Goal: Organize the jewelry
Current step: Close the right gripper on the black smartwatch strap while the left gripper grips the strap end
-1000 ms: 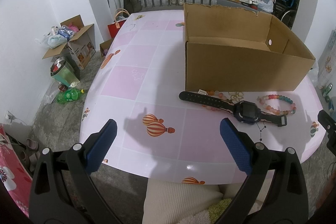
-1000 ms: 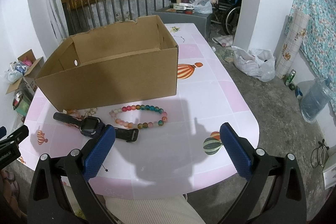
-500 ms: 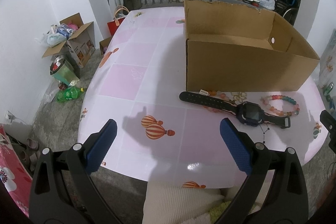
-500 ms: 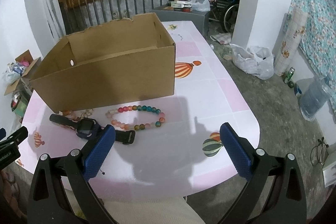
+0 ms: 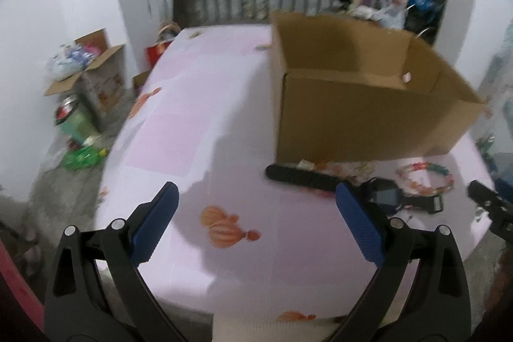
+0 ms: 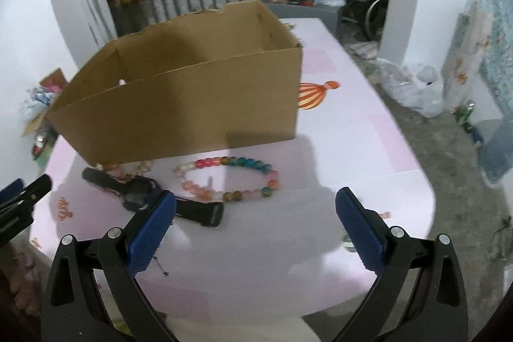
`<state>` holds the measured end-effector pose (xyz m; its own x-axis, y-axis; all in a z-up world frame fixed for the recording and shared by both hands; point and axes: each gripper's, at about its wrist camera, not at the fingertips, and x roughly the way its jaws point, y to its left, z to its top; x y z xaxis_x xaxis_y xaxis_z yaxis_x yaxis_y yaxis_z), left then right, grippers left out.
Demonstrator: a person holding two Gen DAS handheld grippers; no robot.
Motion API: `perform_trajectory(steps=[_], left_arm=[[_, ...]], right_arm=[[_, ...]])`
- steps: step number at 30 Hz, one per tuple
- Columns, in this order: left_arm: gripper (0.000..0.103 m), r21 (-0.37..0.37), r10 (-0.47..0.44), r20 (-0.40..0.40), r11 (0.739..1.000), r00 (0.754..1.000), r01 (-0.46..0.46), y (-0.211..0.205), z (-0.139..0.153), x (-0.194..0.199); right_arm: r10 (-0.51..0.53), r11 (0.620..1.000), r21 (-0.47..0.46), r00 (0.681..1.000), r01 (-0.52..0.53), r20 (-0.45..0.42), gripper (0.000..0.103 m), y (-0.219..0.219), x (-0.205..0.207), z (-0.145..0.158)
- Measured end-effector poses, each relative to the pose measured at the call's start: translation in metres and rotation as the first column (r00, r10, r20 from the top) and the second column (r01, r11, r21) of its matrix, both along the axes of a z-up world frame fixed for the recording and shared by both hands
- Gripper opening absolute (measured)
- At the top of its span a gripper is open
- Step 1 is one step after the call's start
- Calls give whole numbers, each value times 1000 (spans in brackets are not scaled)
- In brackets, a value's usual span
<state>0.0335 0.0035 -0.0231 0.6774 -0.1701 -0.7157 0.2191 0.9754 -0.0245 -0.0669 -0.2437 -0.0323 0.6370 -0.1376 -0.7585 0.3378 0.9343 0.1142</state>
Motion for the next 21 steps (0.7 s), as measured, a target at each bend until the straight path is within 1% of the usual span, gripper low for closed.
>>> perform_trajectory(steps=[3,5,8,9,10,12,14,15,17,19,20,21], left_arm=[[95,-89,-68,13,994,998,68,5,-1,2],[95,-167,-110,7,980,994,109,8,-1,4],[95,-252,-138,0,958,990,134,10,-3,7],[95,-285,-144,-12,949,989,135,10,-5,9],[95,-318,-151,-25,938,988,135,11,-7,12],[95,-352,-164,-40,925,986,140,10,-12,17],[95,-339,-159,-39,931,986,137,6,-14,20],[95,-319,-160,-36,937,986,141,3,-15,22],[95,-276,-169,-29,949,985,155,-1,-18,25],[95,-224,-176,-25,960,984,166,-8,-21,32],[95,-205,-179,-29,964,983,169,-10,-23,35],[95,-192,-183,-34,966,983,173,-12,-25,38]], right_arm=[[27,999,17,999,-28,29,97,2,-1,-1],[40,999,29,998,-41,40,97,2,-4,-2],[75,995,69,997,-77,36,96,5,-5,-8],[91,992,84,995,-94,33,95,7,-4,-11],[100,990,93,994,-103,30,90,7,-5,-12],[121,985,121,993,-122,18,86,9,-2,-18],[130,981,147,992,-129,5,76,9,1,-23],[129,979,162,992,-127,-1,74,7,4,-25],[125,975,185,992,-121,-12,65,4,7,-29],[119,972,207,993,-112,-22,59,0,10,-33],[116,970,218,993,-107,-27,55,-2,12,-36],[117,968,227,993,-106,-32,54,-3,13,-38]])
